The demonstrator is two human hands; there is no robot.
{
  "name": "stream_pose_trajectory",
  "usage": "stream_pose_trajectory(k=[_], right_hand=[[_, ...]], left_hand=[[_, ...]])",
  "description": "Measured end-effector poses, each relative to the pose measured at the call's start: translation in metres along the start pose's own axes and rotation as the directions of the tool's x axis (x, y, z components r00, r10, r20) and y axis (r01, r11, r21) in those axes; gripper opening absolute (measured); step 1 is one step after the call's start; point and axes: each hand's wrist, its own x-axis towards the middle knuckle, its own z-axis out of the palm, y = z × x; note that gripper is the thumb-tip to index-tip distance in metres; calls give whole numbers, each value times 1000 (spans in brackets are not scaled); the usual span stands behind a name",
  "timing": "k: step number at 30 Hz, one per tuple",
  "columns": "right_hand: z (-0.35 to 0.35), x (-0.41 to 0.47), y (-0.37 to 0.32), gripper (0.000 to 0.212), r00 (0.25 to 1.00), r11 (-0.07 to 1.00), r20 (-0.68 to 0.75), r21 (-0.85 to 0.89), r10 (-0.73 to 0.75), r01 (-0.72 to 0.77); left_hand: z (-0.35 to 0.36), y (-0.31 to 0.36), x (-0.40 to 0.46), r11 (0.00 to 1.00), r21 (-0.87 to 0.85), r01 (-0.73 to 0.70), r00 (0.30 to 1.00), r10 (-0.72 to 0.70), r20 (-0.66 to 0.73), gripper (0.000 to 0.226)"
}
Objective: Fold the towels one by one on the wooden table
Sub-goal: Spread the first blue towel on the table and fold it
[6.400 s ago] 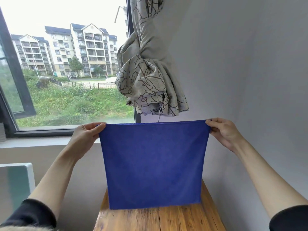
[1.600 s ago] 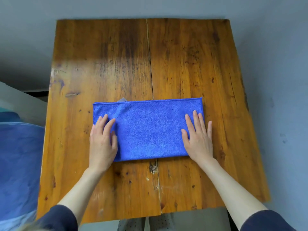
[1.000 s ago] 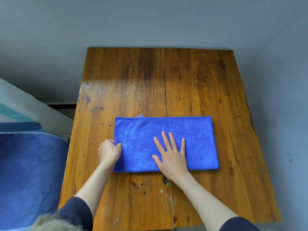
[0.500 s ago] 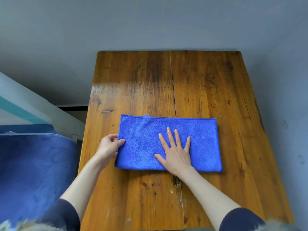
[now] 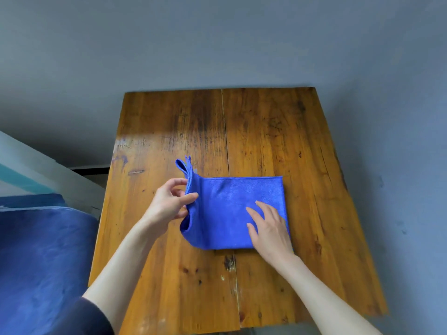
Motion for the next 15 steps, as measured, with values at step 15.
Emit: stream_pose_trajectory(k=[15], right_hand=[[-1, -38, 71, 26, 989, 917, 16, 371, 150, -145]], left_hand=[[152, -31, 17, 940, 340, -34, 998, 48, -34, 36]])
